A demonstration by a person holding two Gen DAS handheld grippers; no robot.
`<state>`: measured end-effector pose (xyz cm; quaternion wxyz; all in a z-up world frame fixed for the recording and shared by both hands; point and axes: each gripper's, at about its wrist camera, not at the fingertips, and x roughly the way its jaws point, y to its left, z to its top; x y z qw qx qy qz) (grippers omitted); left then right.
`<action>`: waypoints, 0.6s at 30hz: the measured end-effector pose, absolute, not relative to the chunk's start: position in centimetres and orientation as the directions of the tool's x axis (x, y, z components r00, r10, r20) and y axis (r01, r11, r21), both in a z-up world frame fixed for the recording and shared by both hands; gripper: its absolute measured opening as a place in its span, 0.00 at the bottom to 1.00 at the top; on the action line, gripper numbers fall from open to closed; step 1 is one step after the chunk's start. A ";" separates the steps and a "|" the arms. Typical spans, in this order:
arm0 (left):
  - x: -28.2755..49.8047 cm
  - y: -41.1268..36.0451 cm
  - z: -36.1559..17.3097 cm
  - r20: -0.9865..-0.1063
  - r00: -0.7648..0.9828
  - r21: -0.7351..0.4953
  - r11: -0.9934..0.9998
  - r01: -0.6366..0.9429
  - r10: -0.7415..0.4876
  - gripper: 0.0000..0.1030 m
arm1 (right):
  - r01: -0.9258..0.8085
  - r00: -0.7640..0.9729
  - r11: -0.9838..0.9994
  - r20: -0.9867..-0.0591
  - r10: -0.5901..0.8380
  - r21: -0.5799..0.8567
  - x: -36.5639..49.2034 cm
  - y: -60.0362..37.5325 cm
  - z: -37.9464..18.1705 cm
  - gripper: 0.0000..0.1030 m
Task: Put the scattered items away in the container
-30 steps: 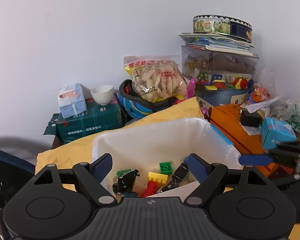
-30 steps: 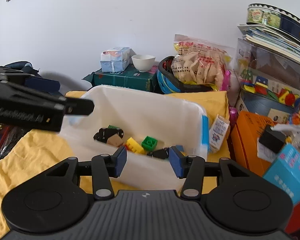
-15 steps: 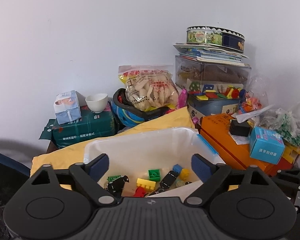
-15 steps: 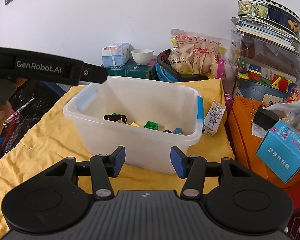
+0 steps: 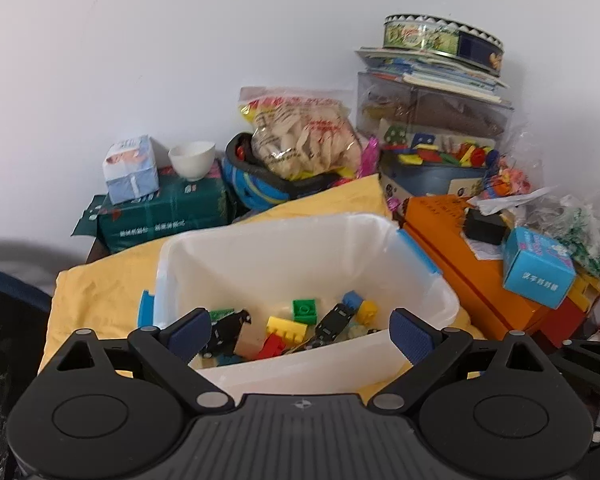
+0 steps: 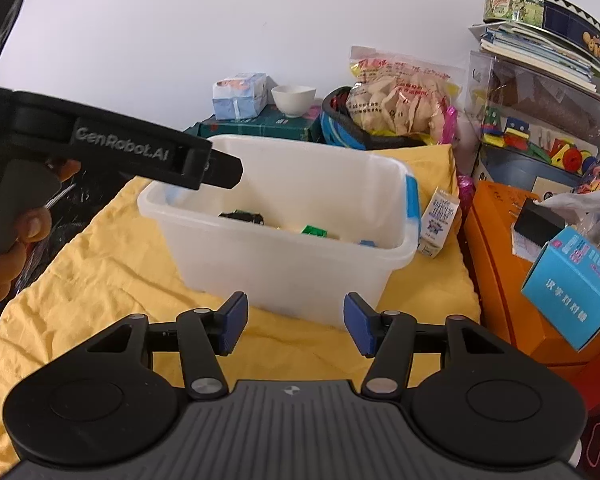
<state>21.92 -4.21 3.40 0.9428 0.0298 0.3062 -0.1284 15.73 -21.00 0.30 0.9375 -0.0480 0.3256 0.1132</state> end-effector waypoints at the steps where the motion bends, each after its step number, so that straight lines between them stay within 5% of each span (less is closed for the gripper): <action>1: 22.0 -4.2 3.3 -0.592 0.776 -0.018 0.966 0.258 -0.218 0.94 | -0.244 0.760 0.970 -0.624 0.180 -0.018 15.7 -20.9 0.2 0.56; 18: 22.3 -4.1 2.0 -0.670 0.734 0.014 0.986 0.164 -0.112 0.94 | -0.249 0.750 0.968 -0.636 0.182 -0.016 14.8 -20.5 -0.3 0.60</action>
